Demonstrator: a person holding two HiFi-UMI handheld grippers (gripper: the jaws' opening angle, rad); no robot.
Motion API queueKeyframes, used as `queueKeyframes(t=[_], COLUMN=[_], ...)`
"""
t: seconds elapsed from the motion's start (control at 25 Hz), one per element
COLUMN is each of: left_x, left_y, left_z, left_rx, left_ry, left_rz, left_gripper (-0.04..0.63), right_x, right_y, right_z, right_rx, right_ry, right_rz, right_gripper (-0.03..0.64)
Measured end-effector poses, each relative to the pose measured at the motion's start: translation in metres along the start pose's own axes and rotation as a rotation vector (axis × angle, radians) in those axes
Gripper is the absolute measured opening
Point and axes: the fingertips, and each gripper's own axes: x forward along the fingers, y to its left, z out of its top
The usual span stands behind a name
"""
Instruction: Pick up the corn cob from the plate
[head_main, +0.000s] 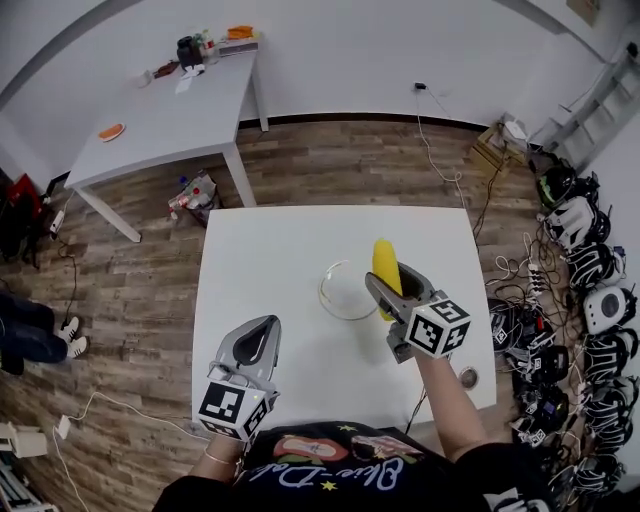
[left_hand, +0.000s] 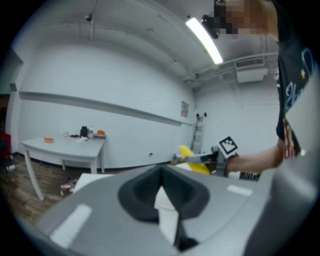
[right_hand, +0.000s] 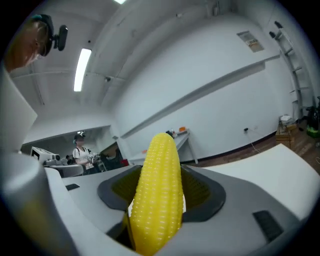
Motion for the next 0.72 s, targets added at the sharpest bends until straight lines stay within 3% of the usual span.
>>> queueKeyframes(t=[0.16, 0.28, 0.72], left_x=[-0.003, -0.004, -0.008], left_y=[0.016, 0.018, 0.021], left_z=[0.017, 0.022, 0.012], left_rx=[0.053, 0.059, 0.018], left_ry=[-0.034, -0.041, -0.012], left_rz=[0.048, 0.061, 0.053], left_gripper=[-0.002, -0.002, -0.002], right_x=[-0.044, -0.069, -0.087], right_y=[0.030, 0.043, 0.032], right_z=[0.040, 0.046, 0.011], right_rx=[-0.039, -0.031, -0.026], right_ry=[-0.178, -0.241, -0.179], right_rz=[-0.003, -0.025, -0.094], right_gripper=[0.252, 0.252, 0.252])
